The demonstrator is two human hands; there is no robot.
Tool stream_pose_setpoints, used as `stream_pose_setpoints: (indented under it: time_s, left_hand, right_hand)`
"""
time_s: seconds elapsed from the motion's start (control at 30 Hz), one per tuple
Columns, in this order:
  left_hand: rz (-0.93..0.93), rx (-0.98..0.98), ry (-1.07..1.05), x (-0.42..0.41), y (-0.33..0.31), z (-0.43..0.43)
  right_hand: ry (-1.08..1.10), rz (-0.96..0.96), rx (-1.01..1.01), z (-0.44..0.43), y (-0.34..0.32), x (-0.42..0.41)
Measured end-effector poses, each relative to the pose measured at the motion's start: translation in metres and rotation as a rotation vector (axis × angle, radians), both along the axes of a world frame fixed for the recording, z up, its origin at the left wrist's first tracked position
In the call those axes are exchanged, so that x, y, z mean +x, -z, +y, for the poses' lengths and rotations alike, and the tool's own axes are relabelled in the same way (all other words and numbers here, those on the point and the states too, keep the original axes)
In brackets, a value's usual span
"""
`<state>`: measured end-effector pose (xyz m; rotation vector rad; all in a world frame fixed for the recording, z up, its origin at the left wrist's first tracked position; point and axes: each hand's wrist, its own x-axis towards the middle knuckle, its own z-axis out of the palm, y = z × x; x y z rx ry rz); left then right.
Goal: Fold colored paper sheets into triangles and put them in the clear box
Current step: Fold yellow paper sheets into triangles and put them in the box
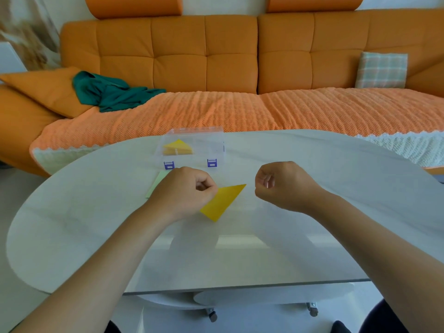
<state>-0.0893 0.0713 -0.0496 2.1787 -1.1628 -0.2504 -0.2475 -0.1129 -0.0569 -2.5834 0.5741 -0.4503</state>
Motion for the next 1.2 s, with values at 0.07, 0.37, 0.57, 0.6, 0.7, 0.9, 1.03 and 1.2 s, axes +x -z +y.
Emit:
stream_pose_setpoints:
  time_s: [0.07, 0.37, 0.57, 0.6, 0.7, 0.9, 1.03, 1.2]
  left_hand:
    - [-0.007, -0.01, 0.005, -0.002, 0.0, 0.0]
    - [-0.131, 0.0, 0.03, -0.017, -0.003, -0.003]
    - [-0.168, -0.052, 0.007, -0.024, 0.002, -0.007]
    - [-0.168, -0.057, -0.001, -0.023, 0.003, -0.007]
    - [-0.133, -0.073, -0.008, -0.02, 0.002, -0.008]
    - [-0.113, -0.026, -0.021, -0.004, 0.0, -0.002]
    - [-0.159, 0.062, -0.052, 0.011, 0.0, 0.003]
    - [-0.283, 0.166, -0.119, 0.028, -0.003, 0.013]
  right_hand:
    - [-0.018, -0.078, 0.041, 0.002, 0.0, 0.001]
    - [-0.136, -0.122, 0.113, 0.02, 0.005, 0.011]
    - [-0.224, -0.168, -0.099, 0.026, 0.005, 0.01]
    - [-0.228, -0.182, -0.116, 0.027, 0.005, 0.01]
    - [-0.202, -0.204, -0.103, 0.026, 0.006, 0.011]
    - [-0.064, -0.218, -0.058, 0.012, 0.006, 0.009]
    - [0.025, -0.173, -0.057, 0.003, 0.006, 0.009]
    - [0.108, -0.152, -0.038, -0.006, 0.004, 0.006]
